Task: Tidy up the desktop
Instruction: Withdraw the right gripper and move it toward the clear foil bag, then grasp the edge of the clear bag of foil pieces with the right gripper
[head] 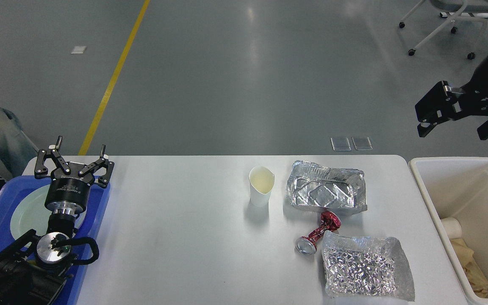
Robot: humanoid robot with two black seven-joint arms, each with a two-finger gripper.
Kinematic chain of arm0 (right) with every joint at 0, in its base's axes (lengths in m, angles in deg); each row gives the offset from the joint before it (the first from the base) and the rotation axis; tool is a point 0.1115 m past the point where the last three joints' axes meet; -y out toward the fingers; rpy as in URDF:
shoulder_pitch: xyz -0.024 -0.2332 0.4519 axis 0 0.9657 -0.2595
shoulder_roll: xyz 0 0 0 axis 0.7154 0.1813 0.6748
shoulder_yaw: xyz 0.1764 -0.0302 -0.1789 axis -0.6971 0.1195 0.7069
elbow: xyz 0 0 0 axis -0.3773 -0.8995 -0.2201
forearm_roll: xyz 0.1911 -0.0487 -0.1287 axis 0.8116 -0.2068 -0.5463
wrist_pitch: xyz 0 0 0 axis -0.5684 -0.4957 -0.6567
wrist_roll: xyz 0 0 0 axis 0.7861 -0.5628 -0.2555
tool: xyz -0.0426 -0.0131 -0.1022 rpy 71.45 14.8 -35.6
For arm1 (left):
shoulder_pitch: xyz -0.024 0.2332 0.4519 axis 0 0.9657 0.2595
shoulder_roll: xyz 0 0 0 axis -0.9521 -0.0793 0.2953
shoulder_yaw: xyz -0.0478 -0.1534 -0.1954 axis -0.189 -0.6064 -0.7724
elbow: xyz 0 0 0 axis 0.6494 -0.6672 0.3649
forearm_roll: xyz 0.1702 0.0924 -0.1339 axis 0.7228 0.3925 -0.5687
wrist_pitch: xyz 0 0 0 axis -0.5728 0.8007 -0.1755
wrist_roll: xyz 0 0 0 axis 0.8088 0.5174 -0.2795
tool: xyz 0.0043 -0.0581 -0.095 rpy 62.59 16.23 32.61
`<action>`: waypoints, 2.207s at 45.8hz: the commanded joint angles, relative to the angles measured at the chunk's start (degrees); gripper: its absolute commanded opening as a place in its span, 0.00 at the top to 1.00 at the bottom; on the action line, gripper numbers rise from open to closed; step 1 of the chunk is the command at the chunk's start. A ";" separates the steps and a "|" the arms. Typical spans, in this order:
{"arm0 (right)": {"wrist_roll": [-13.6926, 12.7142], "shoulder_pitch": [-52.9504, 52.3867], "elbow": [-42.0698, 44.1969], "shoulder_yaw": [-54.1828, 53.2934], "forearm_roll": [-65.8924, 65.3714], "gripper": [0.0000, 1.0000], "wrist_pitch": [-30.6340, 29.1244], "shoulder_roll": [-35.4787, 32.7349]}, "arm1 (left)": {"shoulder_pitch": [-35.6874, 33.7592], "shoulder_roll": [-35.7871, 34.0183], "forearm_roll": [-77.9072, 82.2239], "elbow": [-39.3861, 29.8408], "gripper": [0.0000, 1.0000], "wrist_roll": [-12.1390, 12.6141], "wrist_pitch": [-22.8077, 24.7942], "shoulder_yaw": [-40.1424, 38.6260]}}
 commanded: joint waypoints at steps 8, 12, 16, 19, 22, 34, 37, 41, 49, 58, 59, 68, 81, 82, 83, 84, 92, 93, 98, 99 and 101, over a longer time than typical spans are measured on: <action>0.27 -14.47 -10.54 -0.37 7.39 0.00 0.00 5.14 | 0.00 0.00 0.00 0.00 0.04 0.00 0.00 0.00; 0.27 -15.62 -10.98 -1.25 7.47 0.00 0.00 5.85 | 0.00 0.00 0.00 0.00 0.04 0.00 0.00 0.00; 0.35 -15.18 -10.98 -1.43 7.47 0.00 0.00 6.11 | -0.17 0.00 0.00 0.00 0.04 0.00 0.00 0.00; 0.36 -13.60 -10.98 -1.43 7.39 0.00 0.00 6.02 | -0.18 0.00 -0.09 0.00 0.04 0.00 -0.08 0.00; 0.27 -10.89 -10.63 -1.17 6.78 0.00 0.00 5.85 | -0.18 0.00 0.00 0.00 0.04 0.00 0.00 0.00; 0.35 11.52 -10.45 1.03 -3.59 0.00 12.19 -1.17 | -0.18 0.00 0.00 0.00 0.04 0.00 0.00 0.00; 0.27 21.52 -9.93 -1.07 -9.99 0.00 19.46 -8.19 | -0.18 0.00 0.00 0.00 0.04 0.00 0.00 0.00; 0.27 28.75 -9.49 -2.83 -12.30 0.00 27.65 -10.41 | 0.00 0.00 0.00 0.00 0.04 0.00 0.00 0.00; 0.27 43.77 -7.12 -4.42 -12.65 0.00 42.33 -9.89 | -0.18 0.00 0.00 0.00 0.04 0.00 -0.08 0.00; 0.27 59.78 -0.53 -10.48 -12.65 0.00 51.75 -3.48 | -0.18 0.00 0.00 0.00 0.04 0.00 0.00 0.00; 0.35 60.75 0.44 -10.83 -12.65 0.00 51.75 -2.60 | 0.00 0.00 0.00 0.00 0.04 0.00 0.00 0.00; 0.27 67.87 7.03 -12.51 -11.77 0.00 52.72 0.31 | -0.18 0.00 0.00 0.00 0.04 0.00 0.00 0.00; 0.27 73.94 12.57 -13.38 -10.54 0.06 57.28 1.37 | 0.00 0.00 0.00 0.00 0.04 0.00 0.00 0.00; 0.27 74.20 12.49 -13.38 -10.37 0.06 57.72 1.37 | -0.17 0.00 0.00 0.00 0.04 0.00 0.00 0.00; 0.27 74.47 12.49 -13.38 -10.28 0.06 57.99 1.45 | -0.18 0.00 0.00 0.00 0.04 0.00 0.00 0.00; 0.27 74.64 12.49 -13.38 -10.28 0.06 58.16 1.45 | -0.18 0.00 0.00 0.00 0.04 0.00 0.00 0.00; 0.27 74.64 11.96 -15.23 -7.47 0.78 58.34 1.45 | -0.18 0.00 0.00 0.00 0.04 0.00 -0.08 0.00; 0.27 74.64 11.96 -15.32 -6.86 0.97 57.82 1.37 | -0.18 0.00 0.00 0.00 0.04 0.00 0.00 0.00; 0.27 74.91 11.96 -15.23 -5.01 1.00 57.64 1.45 | -0.18 0.00 0.00 0.00 0.04 0.00 0.00 0.00; 0.27 74.91 11.96 -15.23 -4.92 1.00 57.64 1.45 | -0.18 0.00 0.00 0.00 0.04 0.00 -0.08 0.00; 0.27 74.91 11.96 -15.32 -4.74 1.00 57.73 1.37 | -0.18 0.00 0.00 0.00 0.04 0.00 0.00 0.00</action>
